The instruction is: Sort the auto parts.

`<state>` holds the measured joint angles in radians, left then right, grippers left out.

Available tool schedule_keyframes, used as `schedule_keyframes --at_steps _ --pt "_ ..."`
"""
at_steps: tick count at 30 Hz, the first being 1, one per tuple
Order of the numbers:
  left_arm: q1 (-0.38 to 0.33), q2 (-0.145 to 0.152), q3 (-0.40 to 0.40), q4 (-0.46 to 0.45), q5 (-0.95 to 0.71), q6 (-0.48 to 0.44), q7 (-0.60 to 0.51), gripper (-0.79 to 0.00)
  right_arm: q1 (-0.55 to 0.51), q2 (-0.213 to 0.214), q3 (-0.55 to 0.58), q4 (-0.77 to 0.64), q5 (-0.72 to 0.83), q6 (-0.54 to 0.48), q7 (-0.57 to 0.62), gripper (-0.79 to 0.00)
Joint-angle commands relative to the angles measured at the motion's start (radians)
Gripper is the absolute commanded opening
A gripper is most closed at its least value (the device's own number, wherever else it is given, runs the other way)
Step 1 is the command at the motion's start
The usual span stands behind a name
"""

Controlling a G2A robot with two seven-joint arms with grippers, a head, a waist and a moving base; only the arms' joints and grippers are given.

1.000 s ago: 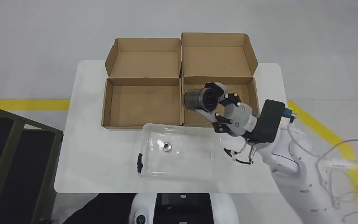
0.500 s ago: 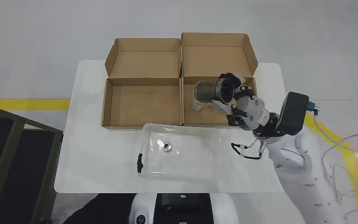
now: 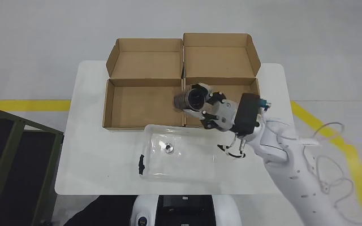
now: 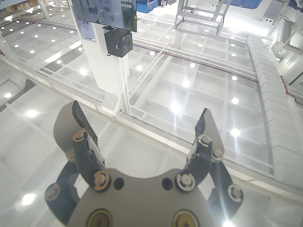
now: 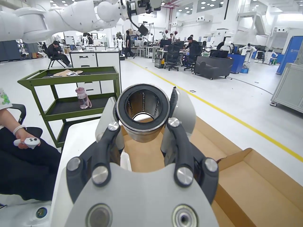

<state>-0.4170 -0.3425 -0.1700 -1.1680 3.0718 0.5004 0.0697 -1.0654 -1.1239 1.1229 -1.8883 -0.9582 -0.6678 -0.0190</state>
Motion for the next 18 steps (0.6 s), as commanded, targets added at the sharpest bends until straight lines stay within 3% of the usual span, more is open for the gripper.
schedule_keyframes --at_steps 1,18 --pt "0.0 0.0 0.0 0.0 0.0 0.0 0.0 0.0 0.006 -0.004 -0.021 0.018 -0.01 0.007 0.008 -0.785" --pt "0.0 0.0 0.0 0.0 0.0 0.0 0.0 0.0 0.097 -0.047 -0.182 0.177 -0.12 0.113 0.103 -0.785"
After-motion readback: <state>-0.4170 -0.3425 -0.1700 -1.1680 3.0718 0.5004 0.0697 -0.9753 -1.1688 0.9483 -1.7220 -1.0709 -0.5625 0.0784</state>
